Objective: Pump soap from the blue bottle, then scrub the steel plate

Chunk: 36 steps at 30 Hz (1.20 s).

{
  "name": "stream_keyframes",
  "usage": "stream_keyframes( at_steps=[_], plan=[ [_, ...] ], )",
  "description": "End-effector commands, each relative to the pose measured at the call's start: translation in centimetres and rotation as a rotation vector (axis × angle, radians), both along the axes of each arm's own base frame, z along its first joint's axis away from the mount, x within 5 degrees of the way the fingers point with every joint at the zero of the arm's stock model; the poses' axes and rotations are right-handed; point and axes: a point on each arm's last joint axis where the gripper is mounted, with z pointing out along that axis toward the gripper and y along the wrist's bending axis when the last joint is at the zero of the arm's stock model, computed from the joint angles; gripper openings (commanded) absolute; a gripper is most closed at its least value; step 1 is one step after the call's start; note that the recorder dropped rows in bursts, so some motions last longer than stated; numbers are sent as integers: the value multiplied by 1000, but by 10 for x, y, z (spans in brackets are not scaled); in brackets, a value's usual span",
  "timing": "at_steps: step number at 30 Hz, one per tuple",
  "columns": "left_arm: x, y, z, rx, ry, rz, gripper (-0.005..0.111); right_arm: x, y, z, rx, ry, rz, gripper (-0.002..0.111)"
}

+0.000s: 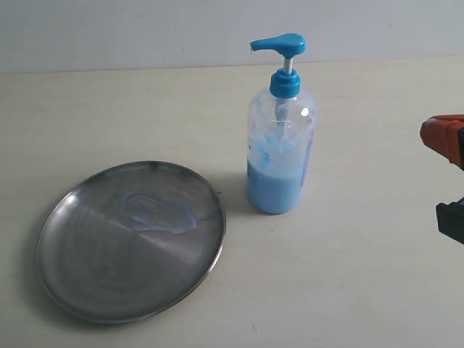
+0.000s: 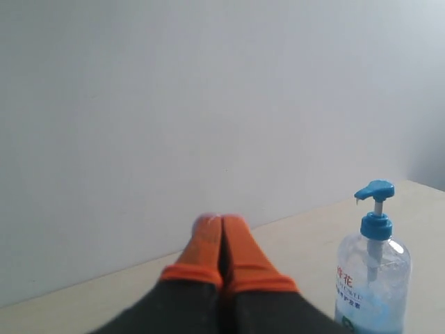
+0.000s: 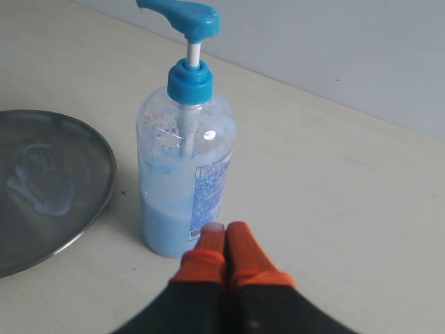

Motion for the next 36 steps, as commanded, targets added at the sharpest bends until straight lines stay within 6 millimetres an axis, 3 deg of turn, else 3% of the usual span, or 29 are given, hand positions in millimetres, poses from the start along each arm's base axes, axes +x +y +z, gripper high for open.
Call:
stream_keyframes(
  at_steps=[1,29,36],
  plan=[
    [-1,0,-1,-17,7,-4,0,0,0,1,13,-5,1,0],
    [-2,0,-2,-5,9,-7,0,0,2,2,33,-19,20,0],
    [-11,6,-18,39,-46,15,0,0,2,2,33,-19,20,0]
  ],
)
